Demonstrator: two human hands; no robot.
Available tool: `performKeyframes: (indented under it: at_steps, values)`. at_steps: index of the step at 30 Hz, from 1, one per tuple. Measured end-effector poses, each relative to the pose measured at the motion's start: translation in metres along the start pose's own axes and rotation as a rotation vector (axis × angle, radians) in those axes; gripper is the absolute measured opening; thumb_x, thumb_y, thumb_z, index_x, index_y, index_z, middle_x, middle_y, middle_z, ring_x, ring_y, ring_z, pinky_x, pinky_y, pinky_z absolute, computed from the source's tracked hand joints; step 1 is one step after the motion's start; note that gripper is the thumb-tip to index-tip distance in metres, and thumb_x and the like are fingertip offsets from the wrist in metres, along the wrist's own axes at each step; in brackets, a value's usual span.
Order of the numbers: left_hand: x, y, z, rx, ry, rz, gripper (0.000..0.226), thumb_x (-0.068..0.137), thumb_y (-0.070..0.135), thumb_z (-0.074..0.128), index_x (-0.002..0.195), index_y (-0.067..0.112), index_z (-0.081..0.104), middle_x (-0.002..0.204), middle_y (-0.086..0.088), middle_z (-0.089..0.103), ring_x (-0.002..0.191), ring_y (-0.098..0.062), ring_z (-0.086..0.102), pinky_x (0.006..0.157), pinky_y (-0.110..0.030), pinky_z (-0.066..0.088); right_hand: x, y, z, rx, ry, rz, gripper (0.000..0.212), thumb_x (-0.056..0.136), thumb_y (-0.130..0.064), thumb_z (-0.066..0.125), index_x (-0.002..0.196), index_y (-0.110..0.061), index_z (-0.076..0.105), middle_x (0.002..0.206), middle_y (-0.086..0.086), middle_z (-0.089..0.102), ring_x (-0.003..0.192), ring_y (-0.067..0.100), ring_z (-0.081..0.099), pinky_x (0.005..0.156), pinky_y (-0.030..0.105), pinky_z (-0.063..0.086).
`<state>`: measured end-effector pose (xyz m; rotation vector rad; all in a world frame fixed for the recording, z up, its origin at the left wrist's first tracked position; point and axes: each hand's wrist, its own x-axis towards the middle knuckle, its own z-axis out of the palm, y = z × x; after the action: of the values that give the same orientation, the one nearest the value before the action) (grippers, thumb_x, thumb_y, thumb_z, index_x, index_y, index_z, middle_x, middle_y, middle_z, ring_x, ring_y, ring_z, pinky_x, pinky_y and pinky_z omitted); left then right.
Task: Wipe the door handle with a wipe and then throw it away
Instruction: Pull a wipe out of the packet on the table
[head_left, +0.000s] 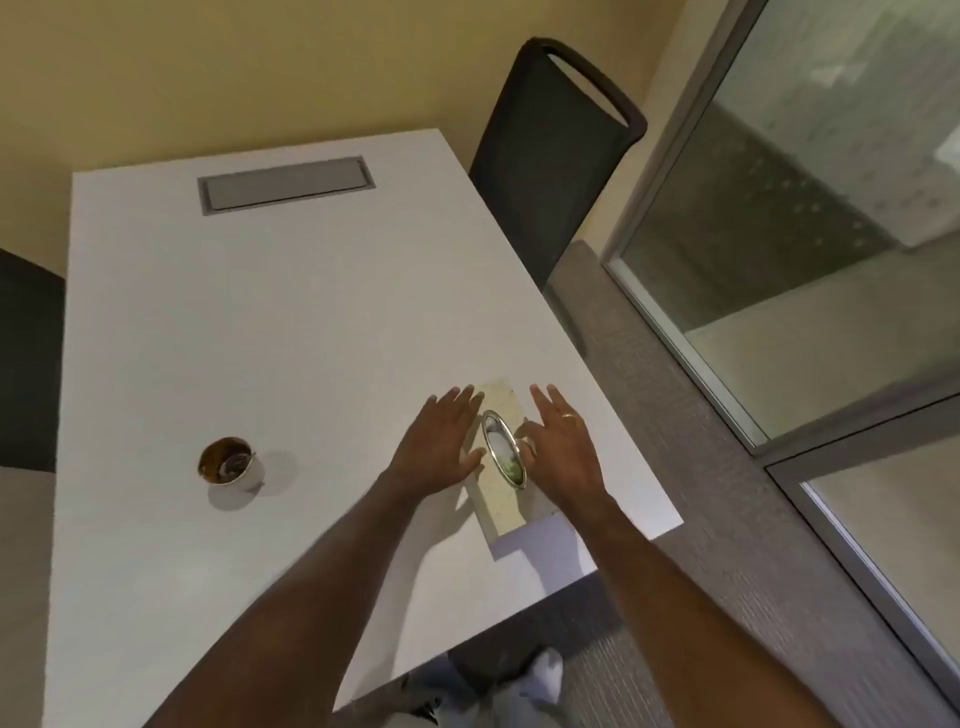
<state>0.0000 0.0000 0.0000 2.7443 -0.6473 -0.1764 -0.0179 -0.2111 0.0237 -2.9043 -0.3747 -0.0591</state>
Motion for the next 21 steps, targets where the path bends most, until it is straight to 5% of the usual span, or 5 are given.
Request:
performKeyframes:
  at_steps: [15,21]
  values:
    - [0.022,-0.011,0.046,0.107,-0.146,-0.049,0.081,0.103,0.053,0.041,0.162,0.004,0.015,0.172,-0.016,0.006,0.161,-0.033,0.006,0.129,-0.053,0.013,0.01,-0.004,0.051,0.002,-0.152,0.138,0.027,0.088,-0.031,0.072,0.112,-0.019,0.073,0.159,0.012,0.039,0.149,0.033,0.031,0.11,0.044,0.039]
    - [0.021,-0.014,0.049,0.112,-0.142,-0.062,0.08,0.104,0.055,0.036,0.163,0.006,0.014,0.173,-0.015,0.005,0.161,-0.031,0.004,0.128,-0.054,0.015,0.014,-0.011,0.056,-0.01,-0.131,0.162,0.019,0.081,-0.022,0.08,0.098,-0.016,0.076,0.15,0.013,0.051,0.143,0.035,0.042,0.103,0.044,0.047]
